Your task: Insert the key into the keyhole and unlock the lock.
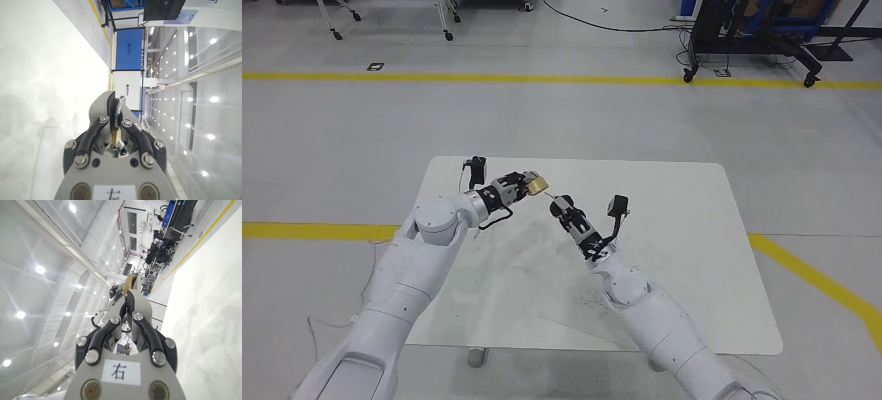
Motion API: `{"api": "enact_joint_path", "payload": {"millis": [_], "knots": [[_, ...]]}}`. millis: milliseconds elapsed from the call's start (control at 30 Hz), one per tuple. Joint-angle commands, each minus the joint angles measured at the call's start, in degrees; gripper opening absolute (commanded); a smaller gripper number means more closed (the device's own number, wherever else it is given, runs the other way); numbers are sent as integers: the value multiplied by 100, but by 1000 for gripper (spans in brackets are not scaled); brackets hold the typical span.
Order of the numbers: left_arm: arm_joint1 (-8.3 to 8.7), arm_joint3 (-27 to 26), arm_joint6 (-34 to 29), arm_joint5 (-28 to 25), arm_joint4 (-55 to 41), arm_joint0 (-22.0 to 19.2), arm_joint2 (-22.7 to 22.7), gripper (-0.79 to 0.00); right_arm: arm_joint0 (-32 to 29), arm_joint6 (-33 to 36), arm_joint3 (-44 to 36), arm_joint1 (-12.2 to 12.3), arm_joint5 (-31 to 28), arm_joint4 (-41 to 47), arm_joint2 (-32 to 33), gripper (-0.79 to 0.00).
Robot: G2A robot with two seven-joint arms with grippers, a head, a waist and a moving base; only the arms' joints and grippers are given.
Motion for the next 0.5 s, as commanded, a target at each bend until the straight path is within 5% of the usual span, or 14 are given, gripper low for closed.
{"api": "enact_joint_path", "payload": {"millis": [0, 467], "knots": [[4, -36, 65, -23, 77, 22, -17, -785, -24, -76, -37, -17, 9, -45, -4, -785], [-1, -224, 92, 34, 274, 123, -62, -785, -12, -185, -41, -119, 184, -218, -5, -785]]}}
